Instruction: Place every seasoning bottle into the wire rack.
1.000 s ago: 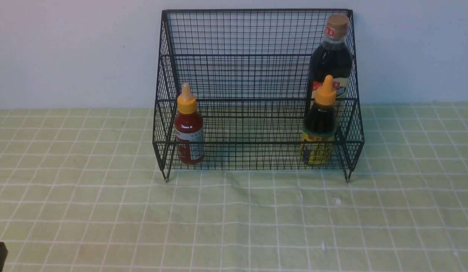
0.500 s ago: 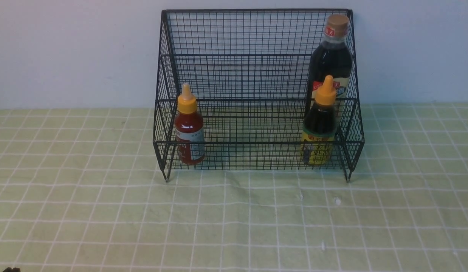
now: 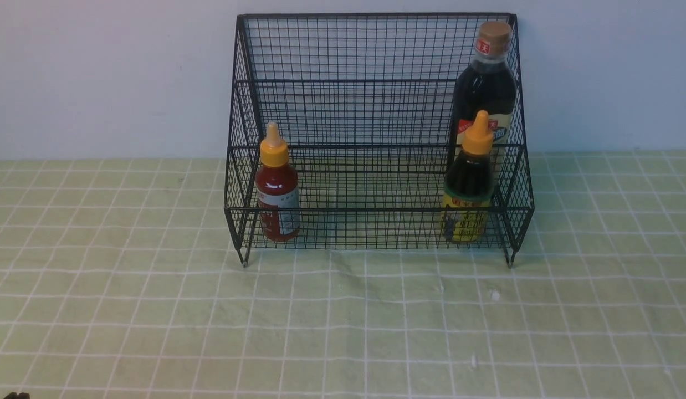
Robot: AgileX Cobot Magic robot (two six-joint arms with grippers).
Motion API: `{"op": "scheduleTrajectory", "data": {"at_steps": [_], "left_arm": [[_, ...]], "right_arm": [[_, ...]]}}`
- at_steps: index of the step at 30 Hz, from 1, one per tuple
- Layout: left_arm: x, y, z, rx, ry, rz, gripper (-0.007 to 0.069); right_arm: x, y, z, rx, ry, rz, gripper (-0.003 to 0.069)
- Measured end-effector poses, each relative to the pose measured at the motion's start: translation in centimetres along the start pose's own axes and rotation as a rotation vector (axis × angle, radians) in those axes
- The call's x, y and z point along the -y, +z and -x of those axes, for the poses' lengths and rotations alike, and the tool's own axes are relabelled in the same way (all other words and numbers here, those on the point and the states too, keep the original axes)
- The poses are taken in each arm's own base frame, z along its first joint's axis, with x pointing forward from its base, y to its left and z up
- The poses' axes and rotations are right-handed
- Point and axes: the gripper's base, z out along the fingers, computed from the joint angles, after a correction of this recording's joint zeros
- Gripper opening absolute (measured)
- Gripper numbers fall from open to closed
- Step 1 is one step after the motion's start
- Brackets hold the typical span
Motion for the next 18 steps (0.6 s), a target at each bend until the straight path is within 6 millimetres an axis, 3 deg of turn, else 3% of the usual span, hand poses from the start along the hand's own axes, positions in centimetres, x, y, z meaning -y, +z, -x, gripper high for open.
{"op": "scheduleTrajectory", "data": {"at_steps": [5, 10, 11, 12, 13, 14, 18], "left_arm": [[0.0, 0.0, 0.0, 0.000, 0.000, 0.000, -0.0006], [0.0, 0.0, 0.0, 0.000, 0.000, 0.000, -0.0006], [0.0, 0.0, 0.0, 0.000, 0.000, 0.000, -0.0006], [0.0, 0.0, 0.0, 0.000, 0.001, 0.000, -0.0006], [0.0, 0.0, 0.0, 0.000, 0.001, 0.000, -0.0006], [0.0, 0.0, 0.0, 0.000, 0.001, 0.000, -0.0006], [0.0, 0.0, 0.0, 0.000, 0.001, 0.000, -0.0006]], "right_arm": [[0.1, -0.1, -1.2, -0.124, -0.122, -0.017, -0.0015], [1.7, -1.3, -6.7, -0.467, -0.241, -0.185, -0.0015], [1.8, -1.4, -7.0, -0.479, -0.242, -0.191, -0.0015], [2.5, -2.3, -9.3, -0.583, -0.244, -0.241, -0.0015], [2.5, -2.4, -9.6, -0.594, -0.243, -0.246, -0.0015], [2.9, -3.1, -11.3, -0.663, -0.236, -0.280, -0.0015], [3.3, -3.6, -12.1, -0.693, -0.235, -0.338, -0.0015]]}}
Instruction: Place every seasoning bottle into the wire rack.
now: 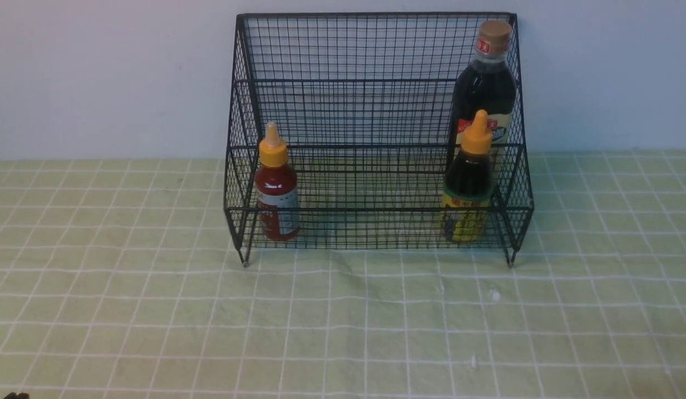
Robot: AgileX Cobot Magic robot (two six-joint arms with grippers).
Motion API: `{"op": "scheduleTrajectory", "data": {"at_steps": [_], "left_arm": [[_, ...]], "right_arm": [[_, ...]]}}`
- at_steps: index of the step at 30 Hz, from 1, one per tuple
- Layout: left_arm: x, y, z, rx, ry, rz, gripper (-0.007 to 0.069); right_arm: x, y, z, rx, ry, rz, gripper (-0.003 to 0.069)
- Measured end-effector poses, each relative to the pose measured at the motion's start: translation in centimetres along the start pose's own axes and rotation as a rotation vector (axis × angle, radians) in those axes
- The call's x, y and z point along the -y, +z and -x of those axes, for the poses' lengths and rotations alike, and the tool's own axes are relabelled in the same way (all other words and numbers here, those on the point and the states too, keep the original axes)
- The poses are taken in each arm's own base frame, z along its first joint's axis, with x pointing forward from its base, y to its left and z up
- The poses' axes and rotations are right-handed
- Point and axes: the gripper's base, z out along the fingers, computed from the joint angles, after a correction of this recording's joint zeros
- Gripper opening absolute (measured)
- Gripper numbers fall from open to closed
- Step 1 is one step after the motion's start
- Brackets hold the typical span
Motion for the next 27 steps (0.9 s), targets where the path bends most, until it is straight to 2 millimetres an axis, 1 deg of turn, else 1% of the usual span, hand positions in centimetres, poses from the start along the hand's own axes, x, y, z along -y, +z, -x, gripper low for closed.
{"op": "scheduleTrajectory", "data": {"at_steps": [4, 11, 27], "left_arm": [[0.00, 0.00, 0.00, 0.000, 0.000, 0.001, -0.0006], [0.00, 0.00, 0.00, 0.000, 0.000, 0.001, -0.0006], [0.00, 0.00, 0.00, 0.000, 0.000, 0.001, -0.0006]], "right_arm": [[0.07, 0.00, 0.02, 0.001, 0.003, -0.013, -0.0015], [-0.23, 0.00, 0.04, 0.005, 0.009, 0.042, -0.0015], [-0.24, 0.00, 0.04, 0.006, 0.011, 0.043, -0.0015]]}}
